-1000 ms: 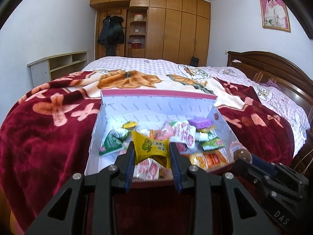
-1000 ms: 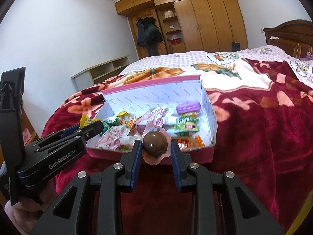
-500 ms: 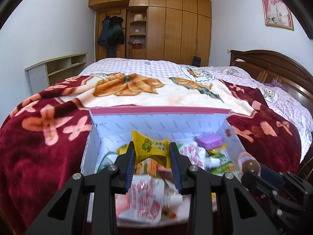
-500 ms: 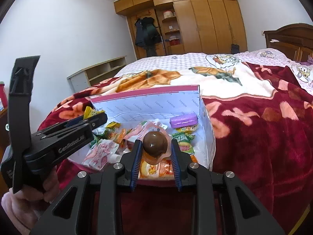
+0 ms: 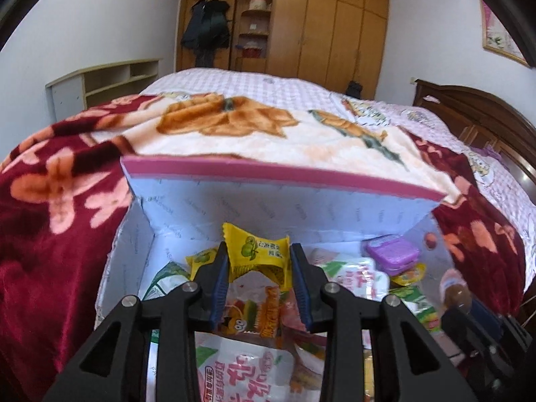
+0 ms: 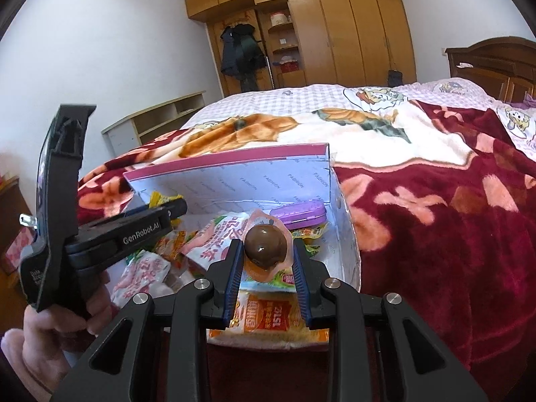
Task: Organize snacks
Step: 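Lower the yellow candy and chocolate ball into the box and open both tools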
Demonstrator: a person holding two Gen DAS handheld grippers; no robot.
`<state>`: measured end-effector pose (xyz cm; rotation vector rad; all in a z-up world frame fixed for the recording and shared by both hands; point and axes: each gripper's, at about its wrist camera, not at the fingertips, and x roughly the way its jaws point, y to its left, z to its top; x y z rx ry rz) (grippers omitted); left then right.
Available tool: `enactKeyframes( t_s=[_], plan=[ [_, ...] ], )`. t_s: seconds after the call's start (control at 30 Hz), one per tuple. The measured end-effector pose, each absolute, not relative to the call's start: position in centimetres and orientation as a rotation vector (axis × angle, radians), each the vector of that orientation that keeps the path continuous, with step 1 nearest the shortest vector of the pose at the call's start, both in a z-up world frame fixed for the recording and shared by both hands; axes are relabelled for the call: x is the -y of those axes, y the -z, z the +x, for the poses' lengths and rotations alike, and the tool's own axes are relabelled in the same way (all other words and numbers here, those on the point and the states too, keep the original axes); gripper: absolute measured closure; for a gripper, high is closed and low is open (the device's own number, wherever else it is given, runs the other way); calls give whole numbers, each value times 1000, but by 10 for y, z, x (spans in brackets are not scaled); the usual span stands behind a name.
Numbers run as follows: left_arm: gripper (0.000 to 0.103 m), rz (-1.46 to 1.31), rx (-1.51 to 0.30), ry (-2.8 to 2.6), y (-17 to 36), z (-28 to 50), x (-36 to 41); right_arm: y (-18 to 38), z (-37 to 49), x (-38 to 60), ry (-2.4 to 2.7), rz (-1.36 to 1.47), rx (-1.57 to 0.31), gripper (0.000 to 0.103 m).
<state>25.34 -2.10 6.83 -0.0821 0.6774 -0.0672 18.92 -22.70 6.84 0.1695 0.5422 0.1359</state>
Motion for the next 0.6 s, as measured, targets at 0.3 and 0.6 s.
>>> enactKeyframes(
  t_s=[0.3, 0.6],
  plan=[
    [60, -54, -714, 58, -53, 257, 21, -65, 203, 230, -121, 183, -558, 73],
    [57, -43, -700, 67, -49, 254, 24, -58, 218, 230, -114, 189, -581, 73]
  ],
)
